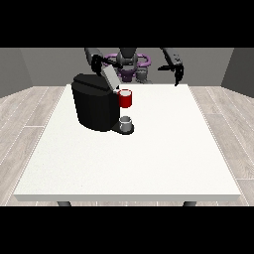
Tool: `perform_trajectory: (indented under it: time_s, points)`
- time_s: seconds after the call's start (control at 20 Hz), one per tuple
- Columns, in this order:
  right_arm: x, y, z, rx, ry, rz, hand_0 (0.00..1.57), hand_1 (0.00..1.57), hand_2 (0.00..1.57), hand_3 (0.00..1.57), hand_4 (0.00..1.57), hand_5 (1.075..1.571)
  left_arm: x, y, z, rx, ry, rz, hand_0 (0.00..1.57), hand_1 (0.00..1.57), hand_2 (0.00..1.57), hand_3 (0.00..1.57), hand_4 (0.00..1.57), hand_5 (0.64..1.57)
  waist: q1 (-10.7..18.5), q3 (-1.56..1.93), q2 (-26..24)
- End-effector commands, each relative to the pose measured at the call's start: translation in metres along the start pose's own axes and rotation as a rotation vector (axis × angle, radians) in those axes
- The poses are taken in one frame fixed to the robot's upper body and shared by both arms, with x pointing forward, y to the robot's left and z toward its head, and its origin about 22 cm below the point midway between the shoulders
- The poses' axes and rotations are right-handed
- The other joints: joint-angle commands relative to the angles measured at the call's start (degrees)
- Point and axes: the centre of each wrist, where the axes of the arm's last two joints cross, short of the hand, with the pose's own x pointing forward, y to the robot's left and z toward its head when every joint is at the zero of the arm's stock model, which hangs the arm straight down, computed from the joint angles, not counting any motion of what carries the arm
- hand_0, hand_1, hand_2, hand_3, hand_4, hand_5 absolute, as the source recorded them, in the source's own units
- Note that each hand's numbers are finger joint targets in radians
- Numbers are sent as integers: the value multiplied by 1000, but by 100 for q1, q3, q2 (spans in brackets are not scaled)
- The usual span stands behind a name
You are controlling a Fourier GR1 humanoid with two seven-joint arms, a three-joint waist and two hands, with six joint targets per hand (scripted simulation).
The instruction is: Insert the coffee pod into the coffee machine and close the lid
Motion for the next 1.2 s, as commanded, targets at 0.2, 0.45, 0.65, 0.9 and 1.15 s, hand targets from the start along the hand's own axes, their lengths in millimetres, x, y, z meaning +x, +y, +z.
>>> perform_trajectory:
  time_s: [0.2, 0.45, 0.65, 0.9, 1.15]
  points:
    - [1, 0, -28, 11, -7, -6, 0, 0, 0, 0, 427, 1571, 6, 13, -10, 26, -25, -4, 0, 0, 0, 0, 353, 1571, -86, -1, 289]
    - [-5, -9, -37, -21, -24, 2, 0, 0, 0, 0, 438, 1571, 13, 19, -10, -16, -47, -19, 0, 0, 0, 0, 363, 1571, 37, 0, 406]
    - [-1, -13, -47, -38, -24, 3, 0, 0, 0, 0, 243, 1571, 17, -9, -25, -38, -58, -4, 0, 0, 0, 0, 396, 1571, 272, 1, 497]
    - [13, 10, -52, 29, -55, -8, 0, 0, 0, 0, 445, 1571, 7, 14, -17, 7, -64, 4, 0, 0, 0, 0, 343, 1571, 162, -2, 648]
    - [15, 4, -61, 24, -74, 28, 0, 0, 0, 0, 454, 1571, 12, 8, -27, -8, -58, 6, 0, 0, 0, 0, 351, 1571, 277, 0, 692]
